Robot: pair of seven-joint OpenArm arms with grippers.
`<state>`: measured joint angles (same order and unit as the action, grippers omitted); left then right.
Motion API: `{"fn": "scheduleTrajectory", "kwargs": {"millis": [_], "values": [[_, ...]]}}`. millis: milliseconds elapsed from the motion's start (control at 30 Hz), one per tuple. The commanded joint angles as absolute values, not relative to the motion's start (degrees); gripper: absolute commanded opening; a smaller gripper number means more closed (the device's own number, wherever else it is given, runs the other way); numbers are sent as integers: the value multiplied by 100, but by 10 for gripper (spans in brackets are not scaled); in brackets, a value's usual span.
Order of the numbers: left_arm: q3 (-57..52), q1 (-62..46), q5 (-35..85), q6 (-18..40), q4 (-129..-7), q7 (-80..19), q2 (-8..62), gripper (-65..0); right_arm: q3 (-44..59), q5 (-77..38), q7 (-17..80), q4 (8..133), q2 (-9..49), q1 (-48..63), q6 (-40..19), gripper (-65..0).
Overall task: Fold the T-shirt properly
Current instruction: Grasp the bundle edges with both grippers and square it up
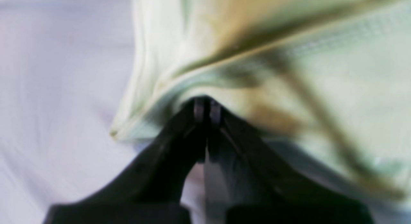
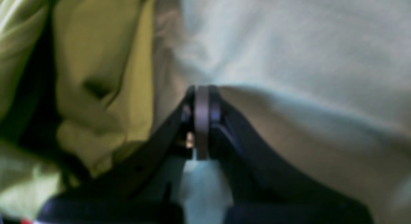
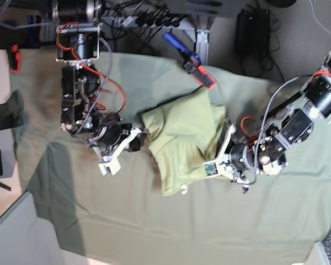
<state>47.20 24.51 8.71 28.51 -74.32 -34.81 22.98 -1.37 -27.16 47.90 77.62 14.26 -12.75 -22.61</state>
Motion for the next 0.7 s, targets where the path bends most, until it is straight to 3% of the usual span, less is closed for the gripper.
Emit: {"fn": "scheduleTrajectory", "kwargs": {"millis": [0,200,667], "values": [[4692,2600,685,2698,-7345,-3688,2322,-650,-119,-2829,4744,8007,1457,-1238,-2615,-650],[4692,2908,882,2593,-7249,-3688,2283,-650,-121,-2875,4768,8792,1411,-633,-2615,-650],[4346,3017,1726,2620,-7352,-3953,2174,-649,-119,-3100,4781,9144,1120,-331,-2620,-650]]}}
